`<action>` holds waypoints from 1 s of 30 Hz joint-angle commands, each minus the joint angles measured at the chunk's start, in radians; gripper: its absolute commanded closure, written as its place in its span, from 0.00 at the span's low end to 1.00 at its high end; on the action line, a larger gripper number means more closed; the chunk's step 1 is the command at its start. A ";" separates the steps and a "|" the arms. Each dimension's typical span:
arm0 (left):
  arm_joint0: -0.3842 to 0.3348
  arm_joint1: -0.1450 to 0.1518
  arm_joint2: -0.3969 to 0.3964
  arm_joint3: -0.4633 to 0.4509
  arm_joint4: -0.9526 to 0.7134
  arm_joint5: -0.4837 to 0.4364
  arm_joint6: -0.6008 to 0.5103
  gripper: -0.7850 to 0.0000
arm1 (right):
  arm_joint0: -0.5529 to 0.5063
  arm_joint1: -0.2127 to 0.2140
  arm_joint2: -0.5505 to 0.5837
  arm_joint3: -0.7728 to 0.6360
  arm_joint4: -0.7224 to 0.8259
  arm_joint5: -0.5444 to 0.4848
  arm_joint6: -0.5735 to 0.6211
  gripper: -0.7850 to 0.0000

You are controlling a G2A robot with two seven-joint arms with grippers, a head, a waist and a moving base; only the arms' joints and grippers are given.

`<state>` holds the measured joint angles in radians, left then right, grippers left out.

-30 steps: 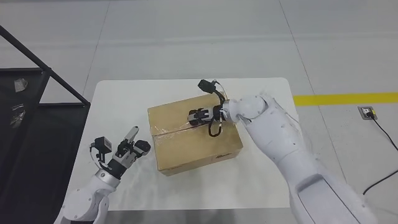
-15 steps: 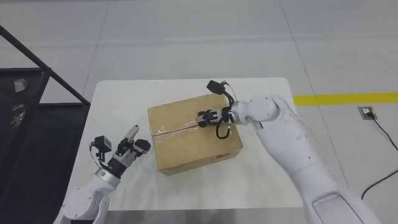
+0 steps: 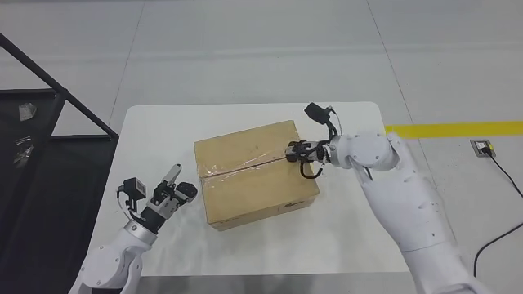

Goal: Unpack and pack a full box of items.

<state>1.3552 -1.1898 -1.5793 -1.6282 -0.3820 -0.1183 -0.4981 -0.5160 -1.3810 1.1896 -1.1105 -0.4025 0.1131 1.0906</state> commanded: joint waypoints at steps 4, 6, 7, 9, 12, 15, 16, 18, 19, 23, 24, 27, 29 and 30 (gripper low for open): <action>0.000 0.002 -0.012 0.009 -0.010 -0.003 -0.006 0.00 | -0.018 0.014 0.034 -0.016 0.009 0.006 0.001 1.00; 0.002 0.003 -0.019 0.011 -0.019 -0.006 -0.008 0.00 | -0.030 0.020 0.052 -0.031 0.016 0.004 -0.003 1.00; 0.004 0.003 -0.023 0.009 -0.022 -0.008 -0.010 0.00 | -0.039 0.023 0.064 -0.041 0.020 0.002 -0.007 1.00; 0.013 0.004 -0.036 -0.002 -0.035 -0.018 -0.015 0.00 | -0.063 0.032 0.093 -0.072 0.032 -0.016 -0.018 1.00; 0.041 0.007 -0.064 -0.035 -0.055 -0.039 -0.030 0.00 | -0.128 0.048 0.154 -0.146 0.066 -0.069 -0.047 1.00; 0.071 0.011 -0.099 -0.068 -0.074 -0.052 -0.049 0.00 | -0.209 0.062 0.222 -0.237 0.114 -0.156 -0.092 1.00; 0.082 0.012 -0.113 -0.077 -0.080 -0.056 -0.056 0.00 | -0.240 0.065 0.237 -0.269 0.144 -0.207 -0.110 0.99; 0.096 0.015 -0.137 -0.090 -0.090 -0.060 -0.069 0.00 | -0.259 0.066 0.245 -0.283 0.167 -0.243 -0.113 0.00; 0.096 0.015 -0.137 -0.090 -0.090 -0.060 -0.069 0.00 | -0.259 0.066 0.245 -0.283 0.167 -0.243 -0.113 0.00; 0.097 0.015 -0.137 -0.090 -0.091 -0.060 -0.070 0.00 | -0.260 0.066 0.245 -0.284 0.168 -0.251 -0.113 0.73; 0.096 0.015 -0.137 -0.090 -0.091 -0.060 -0.069 0.00 | -0.259 0.066 0.245 -0.283 0.167 -0.244 -0.113 0.65; 0.096 0.015 -0.136 -0.090 -0.090 -0.060 -0.069 0.00 | -0.259 0.066 0.245 -0.283 0.167 -0.242 -0.113 0.39; 0.096 0.015 -0.136 -0.090 -0.090 -0.060 -0.069 0.00 | -0.259 0.066 0.245 -0.283 0.167 -0.243 -0.113 0.27; 0.096 0.015 -0.136 -0.090 -0.090 -0.060 -0.069 0.00 | -0.259 0.066 0.245 -0.283 0.167 -0.243 -0.113 0.22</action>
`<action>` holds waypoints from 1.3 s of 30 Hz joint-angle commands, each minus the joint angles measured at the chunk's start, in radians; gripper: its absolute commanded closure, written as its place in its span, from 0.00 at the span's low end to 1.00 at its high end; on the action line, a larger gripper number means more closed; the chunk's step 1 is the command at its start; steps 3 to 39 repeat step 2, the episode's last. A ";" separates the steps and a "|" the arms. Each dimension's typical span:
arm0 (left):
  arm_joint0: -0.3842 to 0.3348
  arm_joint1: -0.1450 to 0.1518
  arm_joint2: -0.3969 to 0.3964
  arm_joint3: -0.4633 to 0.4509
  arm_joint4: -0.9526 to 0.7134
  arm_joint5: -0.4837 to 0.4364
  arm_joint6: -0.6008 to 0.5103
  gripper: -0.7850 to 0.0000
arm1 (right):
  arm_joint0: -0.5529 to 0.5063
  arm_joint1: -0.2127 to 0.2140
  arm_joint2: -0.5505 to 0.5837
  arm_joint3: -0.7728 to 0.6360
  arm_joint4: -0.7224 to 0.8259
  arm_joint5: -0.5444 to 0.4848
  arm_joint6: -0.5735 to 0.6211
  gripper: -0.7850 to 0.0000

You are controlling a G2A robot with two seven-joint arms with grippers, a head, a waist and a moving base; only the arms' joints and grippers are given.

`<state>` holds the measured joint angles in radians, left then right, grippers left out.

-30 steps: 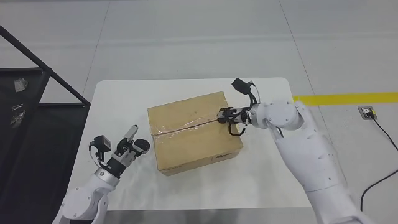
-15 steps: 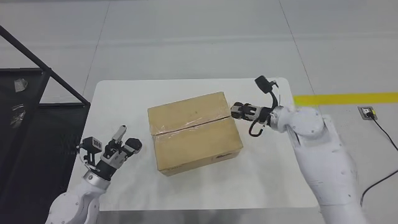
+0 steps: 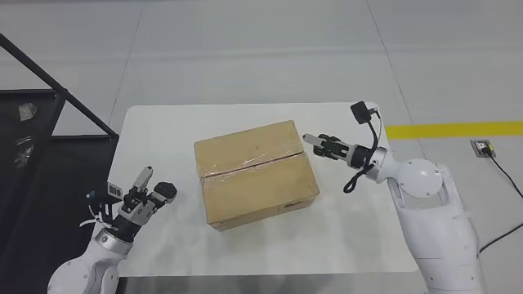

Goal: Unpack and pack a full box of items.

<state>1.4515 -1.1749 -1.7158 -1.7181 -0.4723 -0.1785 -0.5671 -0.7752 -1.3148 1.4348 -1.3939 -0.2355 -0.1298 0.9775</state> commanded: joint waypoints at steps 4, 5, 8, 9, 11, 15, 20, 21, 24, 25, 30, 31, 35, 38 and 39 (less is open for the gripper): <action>0.000 0.000 0.000 0.000 0.000 0.000 0.000 0.00 | 0.000 0.000 0.000 0.000 0.000 0.000 0.000 0.13; 0.000 0.000 0.000 0.000 0.000 0.000 0.000 0.00 | 0.000 0.000 0.000 0.000 0.000 0.000 0.000 0.13; 0.000 0.000 0.000 0.000 0.000 0.000 0.000 0.00 | 0.000 0.000 0.000 0.000 0.000 0.000 0.000 0.13; 0.000 0.000 0.000 0.000 0.000 0.000 0.000 0.00 | 0.000 0.000 0.000 0.000 0.000 0.000 0.000 0.13; 0.000 0.000 0.000 0.000 0.000 0.000 0.000 0.00 | 0.000 0.000 0.000 0.000 0.000 0.000 0.000 0.13; 0.000 0.000 0.000 0.000 0.000 0.000 0.000 0.00 | 0.000 0.000 0.000 0.000 0.000 0.000 0.000 0.13; 0.000 0.000 0.000 0.000 0.000 0.000 0.000 0.00 | 0.000 0.000 0.000 0.000 0.000 0.000 0.000 0.13; 0.000 0.000 0.000 0.000 0.000 0.000 0.000 0.00 | 0.000 0.000 0.000 0.000 0.000 0.000 0.000 0.13; 0.000 0.000 0.000 0.000 0.000 0.000 0.000 0.00 | 0.000 0.000 0.000 0.000 0.000 0.000 0.000 0.13; 0.000 0.000 0.000 0.000 0.000 0.000 0.000 0.00 | 0.000 0.000 0.000 0.000 0.000 0.000 0.000 0.13; 0.000 0.000 0.000 0.000 0.000 0.000 0.000 0.00 | 0.000 0.000 0.000 0.000 0.000 0.000 0.000 0.13; 0.000 0.000 0.000 0.000 0.000 0.000 0.000 0.00 | 0.000 0.000 0.000 0.000 0.000 0.000 0.000 0.13; 0.000 0.000 0.000 0.000 0.000 0.000 0.000 0.00 | 0.000 0.000 0.000 0.000 0.000 0.000 0.000 0.13; 0.000 0.000 0.000 0.000 0.000 0.000 0.000 0.00 | 0.000 0.000 0.000 0.000 0.000 0.000 0.000 0.13; 0.000 0.000 0.000 0.000 0.000 0.000 0.000 0.00 | 0.000 0.000 0.000 0.000 0.000 0.000 0.000 0.13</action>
